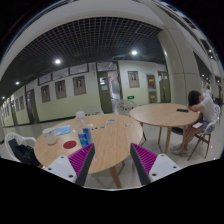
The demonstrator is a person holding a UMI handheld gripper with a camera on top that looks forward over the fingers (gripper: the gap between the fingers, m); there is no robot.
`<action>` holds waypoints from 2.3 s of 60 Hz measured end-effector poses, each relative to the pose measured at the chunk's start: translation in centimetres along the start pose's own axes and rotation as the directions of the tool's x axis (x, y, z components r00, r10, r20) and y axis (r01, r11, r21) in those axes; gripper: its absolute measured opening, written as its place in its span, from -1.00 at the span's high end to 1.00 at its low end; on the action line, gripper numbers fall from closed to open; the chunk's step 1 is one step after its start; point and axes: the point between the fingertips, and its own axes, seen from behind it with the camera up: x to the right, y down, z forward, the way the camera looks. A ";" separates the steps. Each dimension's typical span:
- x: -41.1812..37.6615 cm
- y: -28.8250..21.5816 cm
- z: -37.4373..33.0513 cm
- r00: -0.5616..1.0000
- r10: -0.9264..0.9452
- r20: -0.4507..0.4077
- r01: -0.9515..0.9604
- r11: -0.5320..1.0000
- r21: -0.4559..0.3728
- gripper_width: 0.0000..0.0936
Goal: Pour water
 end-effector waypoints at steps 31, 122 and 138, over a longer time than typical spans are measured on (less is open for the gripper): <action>-9.5 -0.1 9.6 0.982 -0.156 0.103 0.156 0.988 0.003 -0.62; -36.9 -11.3 25.6 -0.816 -0.532 -0.228 0.577 -0.777 -0.251 0.37; -34.0 -14.9 24.9 0.151 -0.941 -0.305 0.988 0.137 0.065 0.34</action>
